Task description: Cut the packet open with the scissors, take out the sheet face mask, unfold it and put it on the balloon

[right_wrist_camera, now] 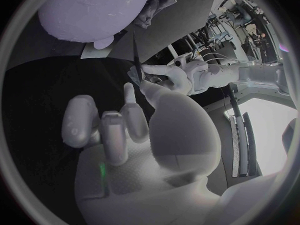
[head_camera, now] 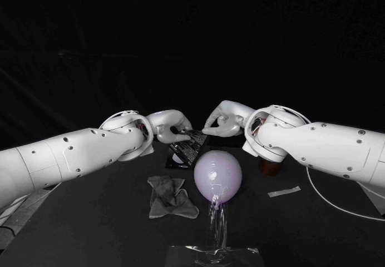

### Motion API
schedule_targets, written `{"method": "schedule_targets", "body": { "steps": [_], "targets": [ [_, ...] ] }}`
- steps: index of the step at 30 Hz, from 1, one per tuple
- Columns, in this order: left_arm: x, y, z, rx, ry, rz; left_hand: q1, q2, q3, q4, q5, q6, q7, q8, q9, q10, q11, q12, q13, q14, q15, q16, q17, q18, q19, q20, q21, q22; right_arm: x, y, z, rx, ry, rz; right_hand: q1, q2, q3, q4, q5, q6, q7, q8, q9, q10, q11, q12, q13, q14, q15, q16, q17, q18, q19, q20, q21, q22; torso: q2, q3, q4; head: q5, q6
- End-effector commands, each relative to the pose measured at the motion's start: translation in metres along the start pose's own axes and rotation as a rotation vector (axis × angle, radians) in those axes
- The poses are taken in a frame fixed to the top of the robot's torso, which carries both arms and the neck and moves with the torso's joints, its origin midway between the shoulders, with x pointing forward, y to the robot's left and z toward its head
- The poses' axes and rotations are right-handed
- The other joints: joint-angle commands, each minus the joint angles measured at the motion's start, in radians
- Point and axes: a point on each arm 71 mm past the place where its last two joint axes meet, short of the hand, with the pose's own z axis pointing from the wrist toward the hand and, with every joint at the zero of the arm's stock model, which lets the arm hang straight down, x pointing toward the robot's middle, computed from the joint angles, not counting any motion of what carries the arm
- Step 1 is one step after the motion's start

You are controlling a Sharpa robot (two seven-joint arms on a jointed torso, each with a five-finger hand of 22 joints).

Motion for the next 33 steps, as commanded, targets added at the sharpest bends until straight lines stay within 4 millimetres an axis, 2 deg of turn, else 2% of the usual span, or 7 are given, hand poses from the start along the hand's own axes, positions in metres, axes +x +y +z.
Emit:
{"method": "schedule_targets", "body": {
  "steps": [1, 22, 27, 33],
  "targets": [
    [-0.002, -0.003, 0.002, 0.011, -0.012, 0.004, -0.001, 0.008, 0.007, -0.001, 0.003, 0.000, 0.005, 0.004, 0.001, 0.006, -0.001, -0.002, 0.001, 0.004, 0.001, -0.003, 0.001, -0.007, -0.004, -0.001, 0.004, 0.001, 0.003, 0.001, 0.001, -0.003, 0.022, -0.019, 0.013, 0.000, 0.000, -0.005, -0.005, 0.001, -0.004, 0.005, 0.002, 0.009, 0.000, 0.006, 0.041, 0.091, 0.006, 0.003, 0.184, -0.008, 0.007, -0.002, 0.003, 0.109, 0.000, -0.0002, 0.0000, 0.000, -0.001],
    [-0.001, -0.005, 0.003, 0.013, -0.011, 0.003, -0.002, 0.008, 0.011, -0.002, 0.003, 0.000, 0.006, 0.004, 0.002, 0.006, -0.001, -0.002, 0.001, 0.005, 0.001, -0.003, 0.001, -0.007, -0.005, -0.001, 0.005, 0.001, 0.010, 0.005, 0.004, -0.007, 0.042, -0.056, 0.043, -0.007, 0.011, -0.037, -0.007, 0.003, -0.005, 0.008, 0.007, 0.010, -0.002, 0.012, 0.051, 0.091, 0.005, 0.003, 0.182, -0.008, 0.009, -0.003, 0.007, 0.114, 0.000, 0.0006, -0.0011, -0.001, -0.004],
    [-0.001, -0.008, 0.004, 0.021, -0.011, 0.001, -0.003, 0.007, 0.013, -0.002, 0.003, 0.000, 0.006, 0.005, 0.002, 0.007, 0.000, -0.001, 0.001, 0.005, 0.001, -0.003, 0.002, -0.007, -0.005, -0.001, 0.006, 0.002, 0.011, 0.005, 0.007, -0.005, 0.041, -0.066, 0.058, 0.006, 0.026, -0.047, 0.008, 0.006, -0.006, 0.009, 0.009, 0.010, -0.002, 0.013, 0.055, 0.091, 0.004, 0.003, 0.183, -0.009, 0.011, -0.003, 0.010, 0.117, -0.001, 0.0003, -0.0007, -0.004, -0.005],
    [0.000, -0.011, 0.004, 0.032, -0.011, 0.000, -0.004, 0.007, 0.016, -0.002, 0.003, -0.001, 0.006, 0.005, 0.003, 0.007, 0.000, -0.001, 0.002, 0.005, 0.001, -0.003, 0.002, -0.007, -0.006, -0.001, 0.007, 0.002, 0.014, 0.007, 0.009, -0.010, 0.056, -0.074, 0.070, 0.020, 0.044, -0.059, -0.011, 0.011, -0.009, 0.012, 0.012, 0.012, -0.004, 0.016, 0.060, 0.091, 0.004, 0.004, 0.185, -0.009, 0.012, -0.004, 0.010, 0.119, -0.001, -0.0003, 0.0004, -0.008, -0.004]
  ]
}}
